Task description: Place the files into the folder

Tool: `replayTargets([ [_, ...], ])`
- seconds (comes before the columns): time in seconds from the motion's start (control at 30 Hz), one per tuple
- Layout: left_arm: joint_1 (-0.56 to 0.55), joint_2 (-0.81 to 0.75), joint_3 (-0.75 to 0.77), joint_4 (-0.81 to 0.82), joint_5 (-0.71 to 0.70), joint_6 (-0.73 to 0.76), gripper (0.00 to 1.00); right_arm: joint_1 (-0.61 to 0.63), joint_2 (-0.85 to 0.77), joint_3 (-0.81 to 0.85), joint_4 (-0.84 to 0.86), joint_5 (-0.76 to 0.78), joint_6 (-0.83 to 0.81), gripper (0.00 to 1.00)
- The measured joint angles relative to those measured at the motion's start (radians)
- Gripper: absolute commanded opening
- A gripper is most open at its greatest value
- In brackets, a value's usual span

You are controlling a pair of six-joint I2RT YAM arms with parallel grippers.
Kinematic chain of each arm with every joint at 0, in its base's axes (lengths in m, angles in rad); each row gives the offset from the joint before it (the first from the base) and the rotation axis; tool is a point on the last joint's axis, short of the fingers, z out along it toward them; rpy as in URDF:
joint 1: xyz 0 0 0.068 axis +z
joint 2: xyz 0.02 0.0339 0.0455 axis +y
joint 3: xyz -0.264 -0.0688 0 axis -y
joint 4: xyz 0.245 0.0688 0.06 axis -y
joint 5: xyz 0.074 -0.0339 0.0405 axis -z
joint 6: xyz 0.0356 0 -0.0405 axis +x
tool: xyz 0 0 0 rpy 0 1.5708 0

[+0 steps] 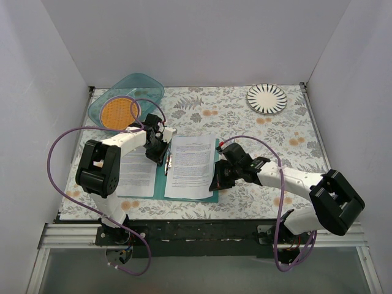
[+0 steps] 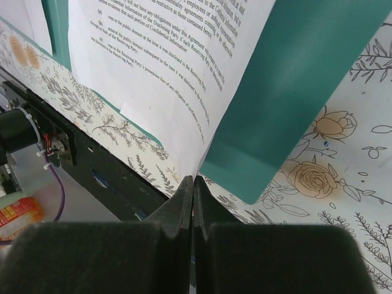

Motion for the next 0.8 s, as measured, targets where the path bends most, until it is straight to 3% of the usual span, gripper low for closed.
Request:
replayTargets([
  [0.47, 0.000, 0.000, 0.000, 0.000, 0.000, 0.000, 0.00, 0.000, 0.020, 0.000, -0.001, 0.018, -0.011, 0.02],
  [0.6, 0.000, 0.000, 0.000, 0.000, 0.000, 0.000, 0.00, 0.000, 0.020, -0.002, -0.002, 0.024, -0.010, 0.30],
  [0.63, 0.000, 0.000, 0.000, 0.000, 0.000, 0.000, 0.00, 0.000, 0.020, -0.003, -0.002, 0.027, -0.014, 0.41],
  [0.73, 0.000, 0.000, 0.000, 0.000, 0.000, 0.000, 0.00, 0.000, 0.020, -0.011, -0.011, 0.036, -0.017, 0.56],
  [0.8, 0.000, 0.000, 0.000, 0.000, 0.001, 0.000, 0.00, 0.000, 0.019, -0.014, -0.025, 0.045, -0.021, 0.59],
])
